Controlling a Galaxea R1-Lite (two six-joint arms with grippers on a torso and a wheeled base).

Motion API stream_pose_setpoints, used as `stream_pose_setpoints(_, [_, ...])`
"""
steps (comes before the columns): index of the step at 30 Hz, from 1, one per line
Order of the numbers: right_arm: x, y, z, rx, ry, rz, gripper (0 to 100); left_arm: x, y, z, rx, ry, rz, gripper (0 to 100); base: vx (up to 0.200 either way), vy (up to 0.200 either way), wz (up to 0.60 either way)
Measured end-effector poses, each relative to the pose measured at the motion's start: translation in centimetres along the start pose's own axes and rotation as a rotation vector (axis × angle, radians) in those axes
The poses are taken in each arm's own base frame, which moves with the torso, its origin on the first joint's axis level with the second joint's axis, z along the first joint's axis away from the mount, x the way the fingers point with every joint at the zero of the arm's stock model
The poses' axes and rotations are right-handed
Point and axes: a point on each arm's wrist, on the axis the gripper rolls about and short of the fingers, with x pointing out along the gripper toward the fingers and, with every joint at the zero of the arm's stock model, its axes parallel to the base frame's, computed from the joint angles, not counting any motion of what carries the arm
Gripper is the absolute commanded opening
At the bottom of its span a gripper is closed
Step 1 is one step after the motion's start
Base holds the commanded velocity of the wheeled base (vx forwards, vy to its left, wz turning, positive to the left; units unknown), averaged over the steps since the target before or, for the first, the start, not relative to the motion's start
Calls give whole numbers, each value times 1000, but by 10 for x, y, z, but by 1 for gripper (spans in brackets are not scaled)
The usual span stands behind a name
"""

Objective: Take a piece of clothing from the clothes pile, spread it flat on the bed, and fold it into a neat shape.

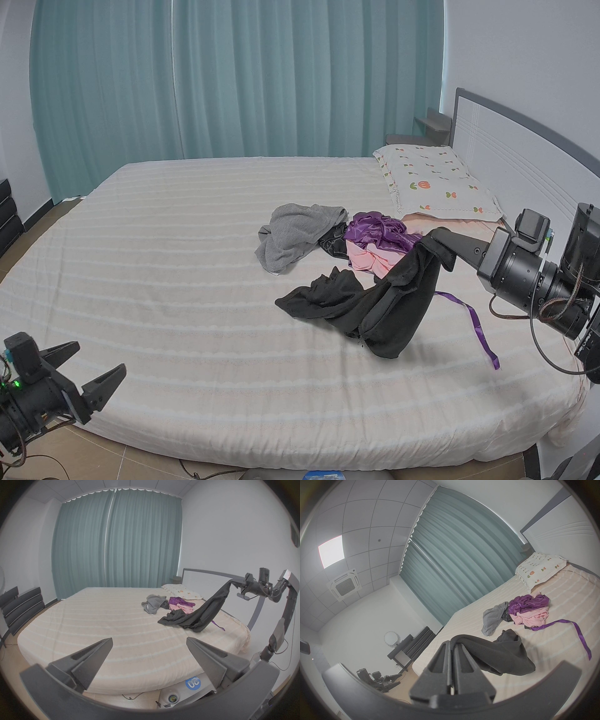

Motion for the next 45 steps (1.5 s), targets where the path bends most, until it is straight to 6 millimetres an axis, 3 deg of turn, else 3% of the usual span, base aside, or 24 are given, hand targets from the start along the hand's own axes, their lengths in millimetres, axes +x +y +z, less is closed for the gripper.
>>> stream_pose_setpoints(10, [5, -5, 0, 1, 3, -17, 0, 81, 0, 2, -30, 188, -8, 100, 0, 0, 0])
stream_pose_setpoints(16, [6, -7, 1, 1, 1, -25, 0, 134, -11, -3, -53, 211, -39, 100, 0, 0, 0])
stream_pose_setpoints(30, [9, -4, 5, -18, -14, -11, 0, 245, -66, -30, -116, 233, -123, 100, 0, 0, 0])
stream_pose_setpoints(45, [17, 19, 24, -102, -84, 77, 0, 325, -123, -35, -150, 140, -233, 100, 0, 0, 0])
